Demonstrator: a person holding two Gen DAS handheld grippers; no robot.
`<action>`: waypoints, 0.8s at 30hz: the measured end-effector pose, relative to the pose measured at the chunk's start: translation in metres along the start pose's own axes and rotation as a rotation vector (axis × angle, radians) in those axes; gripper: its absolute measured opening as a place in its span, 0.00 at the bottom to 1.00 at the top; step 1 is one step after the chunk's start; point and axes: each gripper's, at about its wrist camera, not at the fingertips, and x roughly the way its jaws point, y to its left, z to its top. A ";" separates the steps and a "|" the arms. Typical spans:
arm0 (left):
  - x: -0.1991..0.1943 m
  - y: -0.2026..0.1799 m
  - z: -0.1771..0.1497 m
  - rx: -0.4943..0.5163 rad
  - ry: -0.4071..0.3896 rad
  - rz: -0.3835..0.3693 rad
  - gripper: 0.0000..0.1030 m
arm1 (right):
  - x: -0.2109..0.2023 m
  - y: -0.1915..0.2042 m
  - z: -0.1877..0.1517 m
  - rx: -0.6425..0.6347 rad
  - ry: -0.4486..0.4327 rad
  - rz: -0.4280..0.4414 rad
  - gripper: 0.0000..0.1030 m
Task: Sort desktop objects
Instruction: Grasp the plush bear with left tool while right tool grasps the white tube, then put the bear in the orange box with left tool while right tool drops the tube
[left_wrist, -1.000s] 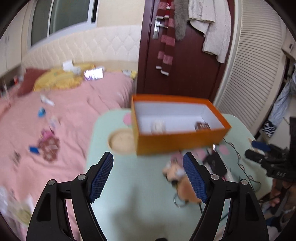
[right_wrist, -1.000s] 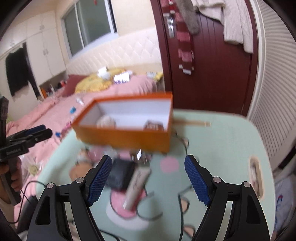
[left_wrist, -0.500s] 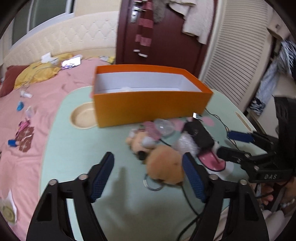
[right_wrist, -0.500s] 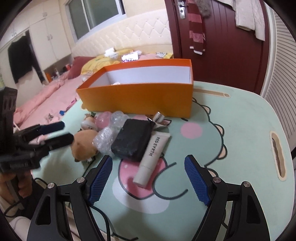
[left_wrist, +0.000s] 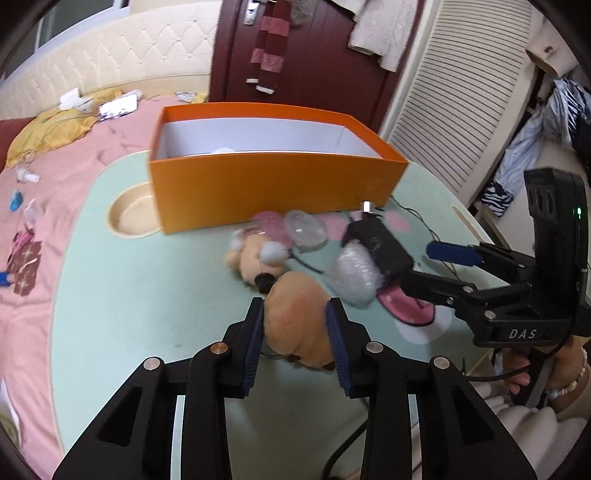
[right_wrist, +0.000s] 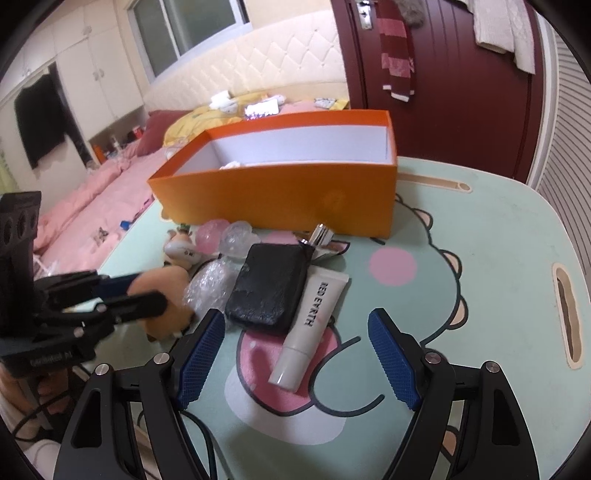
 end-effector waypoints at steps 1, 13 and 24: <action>-0.001 0.003 0.000 -0.007 -0.001 0.004 0.34 | 0.001 0.001 -0.001 -0.010 0.008 -0.005 0.76; 0.006 -0.006 0.003 0.044 -0.018 0.058 0.52 | 0.011 0.006 -0.012 -0.138 -0.005 -0.108 0.22; 0.003 -0.009 0.003 0.066 -0.025 0.078 0.43 | -0.008 -0.029 -0.013 -0.006 -0.069 -0.093 0.18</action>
